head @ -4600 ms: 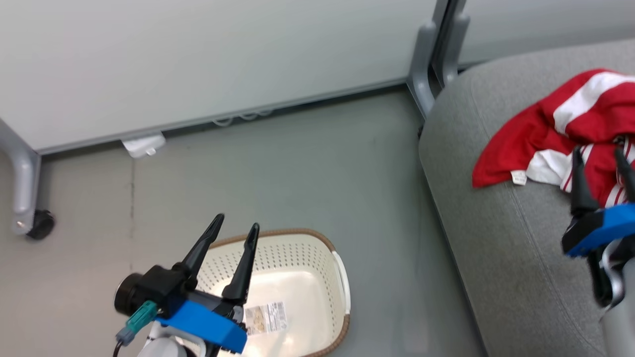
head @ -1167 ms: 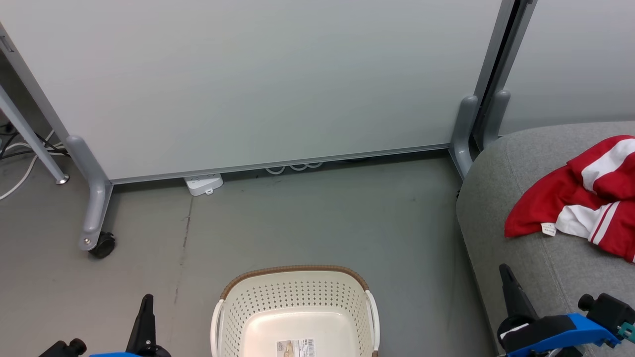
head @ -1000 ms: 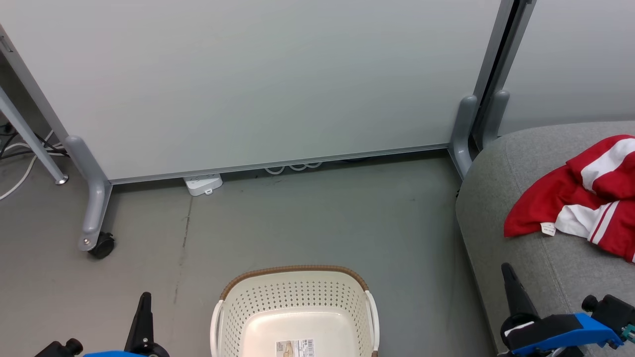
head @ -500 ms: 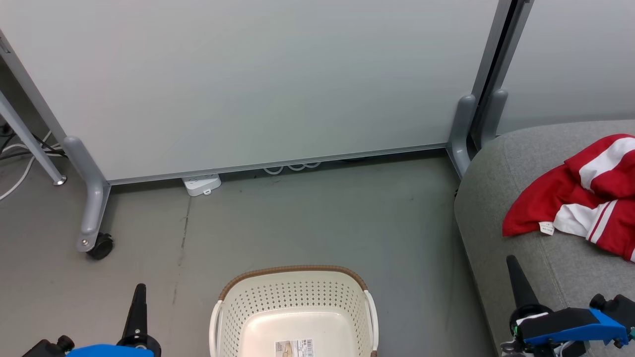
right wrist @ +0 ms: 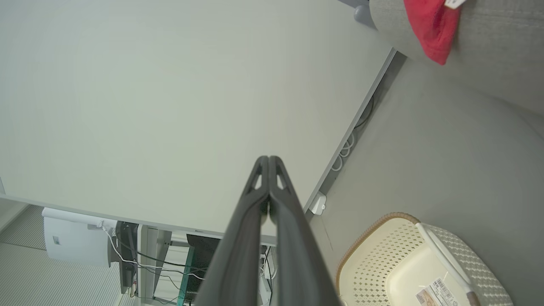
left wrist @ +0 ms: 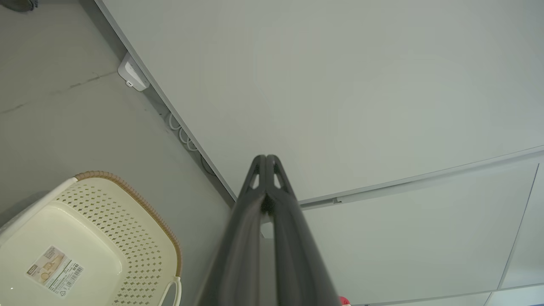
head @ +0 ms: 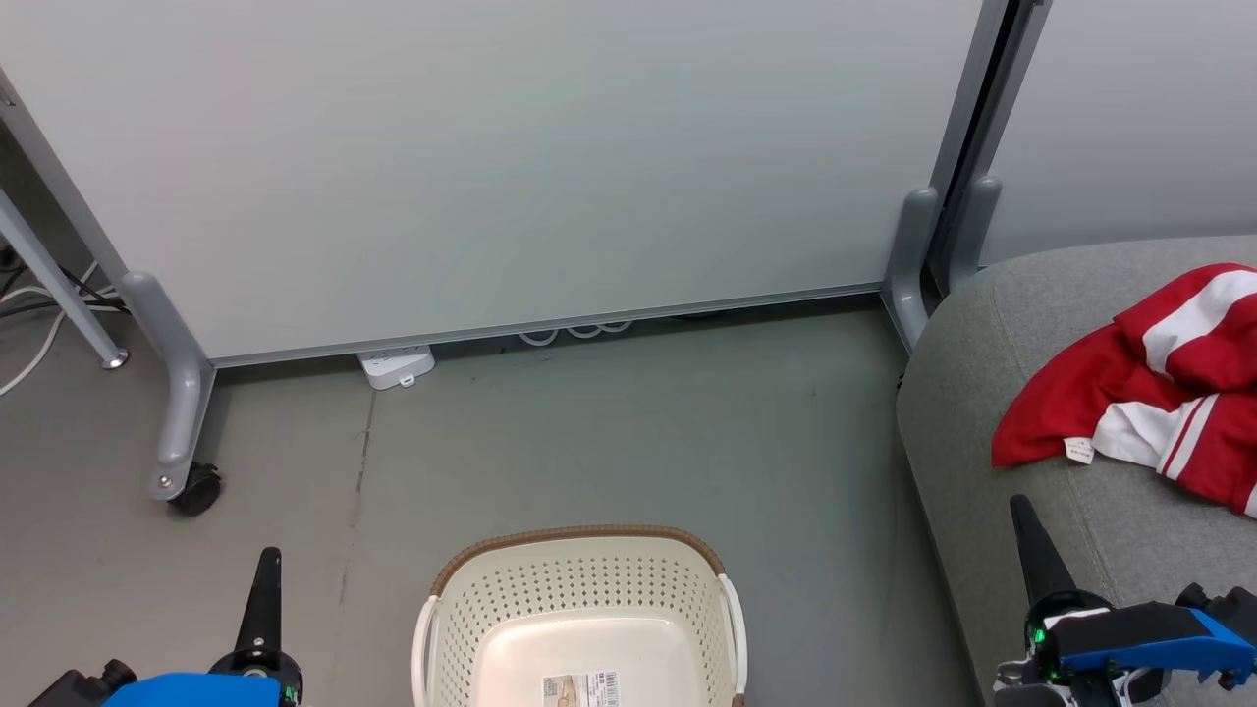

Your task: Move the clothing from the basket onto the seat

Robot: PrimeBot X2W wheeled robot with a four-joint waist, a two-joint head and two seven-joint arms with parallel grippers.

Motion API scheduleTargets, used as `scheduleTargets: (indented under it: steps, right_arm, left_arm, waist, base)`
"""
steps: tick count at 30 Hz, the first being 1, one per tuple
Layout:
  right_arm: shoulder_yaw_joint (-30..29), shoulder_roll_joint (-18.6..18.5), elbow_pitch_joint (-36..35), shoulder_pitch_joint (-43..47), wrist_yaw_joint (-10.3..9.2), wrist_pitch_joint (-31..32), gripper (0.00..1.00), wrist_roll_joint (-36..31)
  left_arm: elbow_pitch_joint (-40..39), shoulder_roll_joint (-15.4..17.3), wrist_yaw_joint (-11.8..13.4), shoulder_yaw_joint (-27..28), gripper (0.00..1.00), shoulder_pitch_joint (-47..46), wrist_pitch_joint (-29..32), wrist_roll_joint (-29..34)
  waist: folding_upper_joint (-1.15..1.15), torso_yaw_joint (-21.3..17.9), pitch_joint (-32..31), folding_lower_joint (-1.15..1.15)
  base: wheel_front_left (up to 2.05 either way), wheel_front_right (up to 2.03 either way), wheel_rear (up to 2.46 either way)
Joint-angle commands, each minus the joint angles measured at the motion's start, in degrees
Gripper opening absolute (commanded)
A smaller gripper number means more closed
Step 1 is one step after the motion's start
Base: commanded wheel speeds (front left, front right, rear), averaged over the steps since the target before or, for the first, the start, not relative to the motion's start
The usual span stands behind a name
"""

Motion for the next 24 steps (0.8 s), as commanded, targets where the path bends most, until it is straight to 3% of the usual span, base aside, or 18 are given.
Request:
scheduleTargets:
  steps: [1,24]
  right_arm:
    - [-0.2,0.1,-0.3,-1.3,-0.02,0.1,0.00,1.1]
    - [-1.1,0.2,-0.1,-2.4,-0.03,1.3,0.00,13.3]
  left_arm:
    - [-0.6,0.2,-0.1,0.5,0.00,-1.4,0.3,-0.9]
    - [-2.1,0.0,-0.1,1.9,0.00,-2.2,3.2,-11.1]
  waist:
    - [0.00,0.0,0.0,0.00]
    - [0.00,-0.4,0.0,0.00]
  base:
    - [0.00,0.00,0.00]
    - [0.00,0.00,0.00]
